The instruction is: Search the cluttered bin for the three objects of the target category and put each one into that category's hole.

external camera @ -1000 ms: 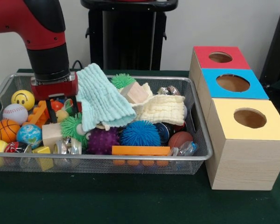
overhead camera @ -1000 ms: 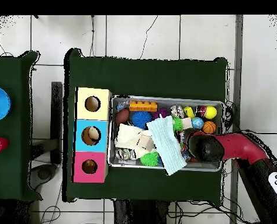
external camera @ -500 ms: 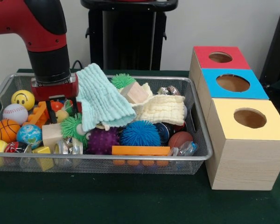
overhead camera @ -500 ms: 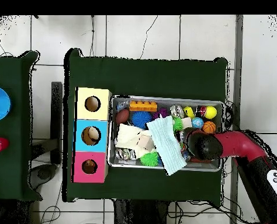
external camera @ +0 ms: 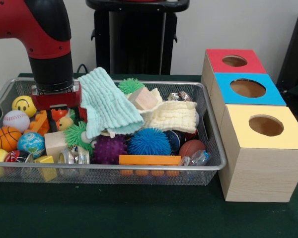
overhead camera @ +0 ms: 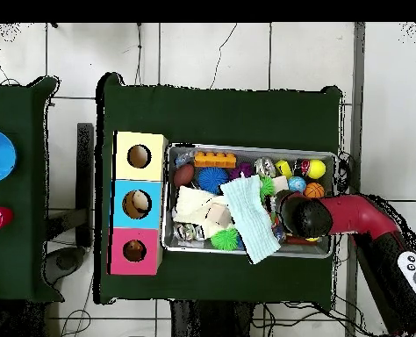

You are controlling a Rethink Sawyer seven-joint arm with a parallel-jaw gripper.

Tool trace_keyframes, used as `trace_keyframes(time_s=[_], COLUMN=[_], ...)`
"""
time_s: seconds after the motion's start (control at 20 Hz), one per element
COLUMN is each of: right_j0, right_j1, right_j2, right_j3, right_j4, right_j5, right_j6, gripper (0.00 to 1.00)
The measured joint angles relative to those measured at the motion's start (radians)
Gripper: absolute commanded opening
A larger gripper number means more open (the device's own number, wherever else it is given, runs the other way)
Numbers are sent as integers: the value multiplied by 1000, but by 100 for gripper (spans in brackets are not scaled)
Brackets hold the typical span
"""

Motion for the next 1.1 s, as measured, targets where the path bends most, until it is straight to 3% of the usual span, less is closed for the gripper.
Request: trace_keyframes(time_s=[1.1], right_j0=[42], right_j1=[-18], right_j2=[-98], right_j3=[-12], right_j4=[0], right_j5=[0], right_j6=[0], gripper=[100])
